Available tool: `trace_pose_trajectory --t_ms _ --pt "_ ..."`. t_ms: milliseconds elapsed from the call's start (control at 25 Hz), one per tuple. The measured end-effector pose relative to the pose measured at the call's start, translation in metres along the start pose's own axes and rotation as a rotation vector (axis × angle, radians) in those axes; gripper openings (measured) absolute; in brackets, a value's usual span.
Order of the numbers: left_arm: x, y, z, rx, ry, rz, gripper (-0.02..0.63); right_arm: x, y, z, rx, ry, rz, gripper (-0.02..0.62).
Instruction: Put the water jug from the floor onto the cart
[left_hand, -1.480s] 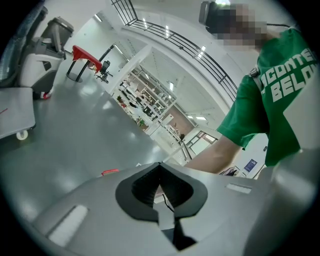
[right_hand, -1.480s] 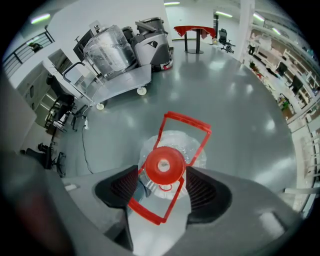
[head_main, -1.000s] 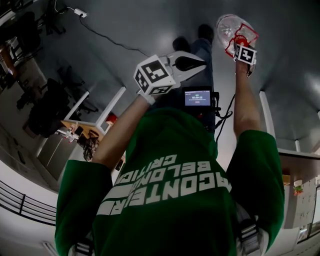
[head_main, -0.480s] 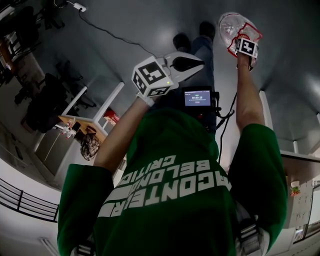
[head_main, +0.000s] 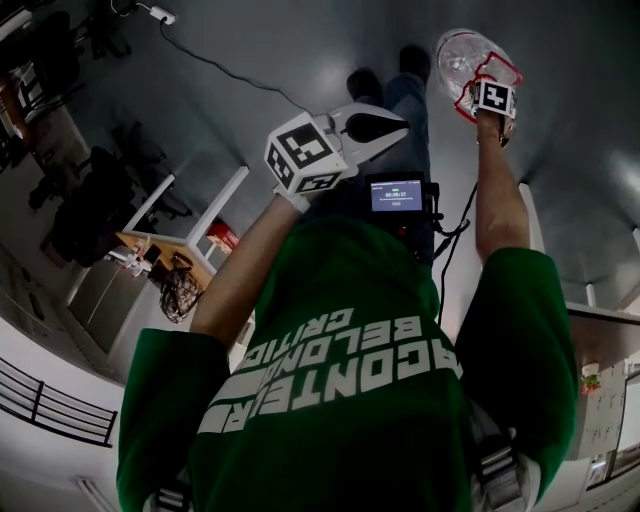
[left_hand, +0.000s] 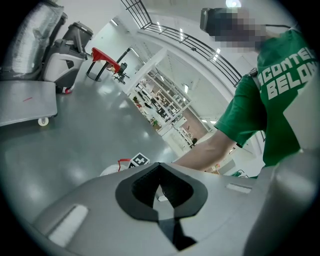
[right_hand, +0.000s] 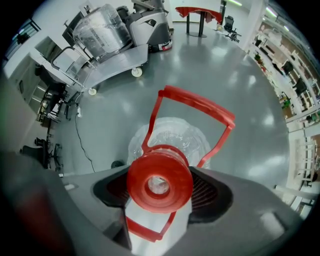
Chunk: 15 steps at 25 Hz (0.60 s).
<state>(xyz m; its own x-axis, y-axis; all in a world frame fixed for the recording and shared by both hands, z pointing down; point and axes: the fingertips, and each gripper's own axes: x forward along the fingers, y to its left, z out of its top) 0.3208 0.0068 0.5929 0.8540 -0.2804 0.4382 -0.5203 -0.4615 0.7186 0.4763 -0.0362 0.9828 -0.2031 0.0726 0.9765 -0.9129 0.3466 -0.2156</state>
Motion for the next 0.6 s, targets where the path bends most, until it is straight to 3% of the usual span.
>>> trace_pose_trajectory --t_ms 120,360,600 --pt "-0.008 -0.008 0.000 0.009 -0.012 0.003 0.009 -0.030 -0.018 -0.016 -0.035 0.017 -0.111 0.310" --pt "-0.026 -0.002 0.014 0.004 -0.053 0.021 0.009 -0.067 -0.010 -0.010 -0.100 -0.028 -0.100 0.310" --pt "-0.032 0.005 0.058 0.006 -0.109 0.058 0.009 -0.125 -0.030 0.031 -0.179 -0.057 -0.104 0.310"
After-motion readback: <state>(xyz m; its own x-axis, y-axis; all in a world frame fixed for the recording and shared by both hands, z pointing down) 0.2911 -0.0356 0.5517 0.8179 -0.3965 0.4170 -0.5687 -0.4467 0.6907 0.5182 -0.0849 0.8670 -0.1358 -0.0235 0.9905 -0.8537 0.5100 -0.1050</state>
